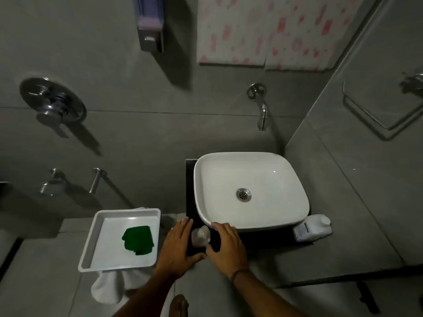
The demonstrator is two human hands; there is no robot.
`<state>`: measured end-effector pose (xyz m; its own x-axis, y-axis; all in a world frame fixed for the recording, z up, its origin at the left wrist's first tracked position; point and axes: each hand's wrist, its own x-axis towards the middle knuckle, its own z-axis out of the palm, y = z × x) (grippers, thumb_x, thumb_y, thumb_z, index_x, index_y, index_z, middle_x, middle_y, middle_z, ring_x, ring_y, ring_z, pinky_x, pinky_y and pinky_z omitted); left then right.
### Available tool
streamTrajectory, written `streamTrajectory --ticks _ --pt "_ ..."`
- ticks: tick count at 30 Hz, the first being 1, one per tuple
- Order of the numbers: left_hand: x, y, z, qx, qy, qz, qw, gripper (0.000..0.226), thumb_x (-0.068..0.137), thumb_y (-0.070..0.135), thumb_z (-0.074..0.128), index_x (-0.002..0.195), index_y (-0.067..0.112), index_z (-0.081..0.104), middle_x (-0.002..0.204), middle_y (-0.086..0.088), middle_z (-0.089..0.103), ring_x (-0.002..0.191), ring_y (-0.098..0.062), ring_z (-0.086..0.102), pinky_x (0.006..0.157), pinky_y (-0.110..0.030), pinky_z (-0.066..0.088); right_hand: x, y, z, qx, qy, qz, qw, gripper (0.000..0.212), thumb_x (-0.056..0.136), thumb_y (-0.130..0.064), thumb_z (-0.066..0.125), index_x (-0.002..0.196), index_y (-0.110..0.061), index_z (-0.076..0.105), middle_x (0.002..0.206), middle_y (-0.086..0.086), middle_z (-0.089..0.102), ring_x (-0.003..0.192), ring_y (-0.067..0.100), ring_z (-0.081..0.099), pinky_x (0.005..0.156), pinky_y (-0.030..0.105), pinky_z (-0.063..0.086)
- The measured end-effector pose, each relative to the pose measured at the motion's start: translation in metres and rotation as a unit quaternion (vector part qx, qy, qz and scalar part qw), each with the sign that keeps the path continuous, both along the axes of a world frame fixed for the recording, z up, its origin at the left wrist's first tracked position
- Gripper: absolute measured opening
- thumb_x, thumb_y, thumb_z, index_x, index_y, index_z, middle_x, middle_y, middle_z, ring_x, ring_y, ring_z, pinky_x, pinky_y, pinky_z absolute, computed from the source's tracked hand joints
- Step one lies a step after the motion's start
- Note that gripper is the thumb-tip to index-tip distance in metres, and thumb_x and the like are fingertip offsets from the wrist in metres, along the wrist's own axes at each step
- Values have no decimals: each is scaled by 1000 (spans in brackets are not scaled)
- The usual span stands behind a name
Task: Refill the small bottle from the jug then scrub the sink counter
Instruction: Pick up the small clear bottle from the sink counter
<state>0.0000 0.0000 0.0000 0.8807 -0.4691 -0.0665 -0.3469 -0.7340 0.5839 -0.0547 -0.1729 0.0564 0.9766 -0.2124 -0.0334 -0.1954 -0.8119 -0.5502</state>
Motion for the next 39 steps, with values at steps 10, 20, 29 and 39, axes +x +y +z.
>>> streamTrajectory --ticks 10,20,29,39 --pt "30 0 -15 -173 111 26 978 43 83 21 85 124 22 73 119 5 71 108 -14 70 93 -34 57 32 51 -21 215 4 -247 945 23 70 -10 87 89 -15 76 95 -1 74 89 18 70 82 34 61" --pt "26 -1 -22 -204 94 28 974 44 83 22 87 125 21 74 120 6 71 108 -9 67 94 -32 58 24 49 -27 254 -21 -272 928 66 61 -11 92 117 -27 59 100 -10 69 91 12 71 76 33 64" --pt "24 -2 -23 -209 95 26 973 44 82 19 88 124 17 74 120 3 72 109 -13 68 93 -26 56 21 52 -34 287 -54 -278 915 71 66 -17 92 117 -44 52 107 -14 68 92 4 69 73 28 65" --pt "23 -4 -26 -219 90 26 971 44 80 12 86 123 17 75 120 4 71 108 -12 69 92 -26 58 23 57 -40 302 -58 -274 911 77 71 -9 87 118 -54 47 115 -12 66 105 10 68 80 30 64"
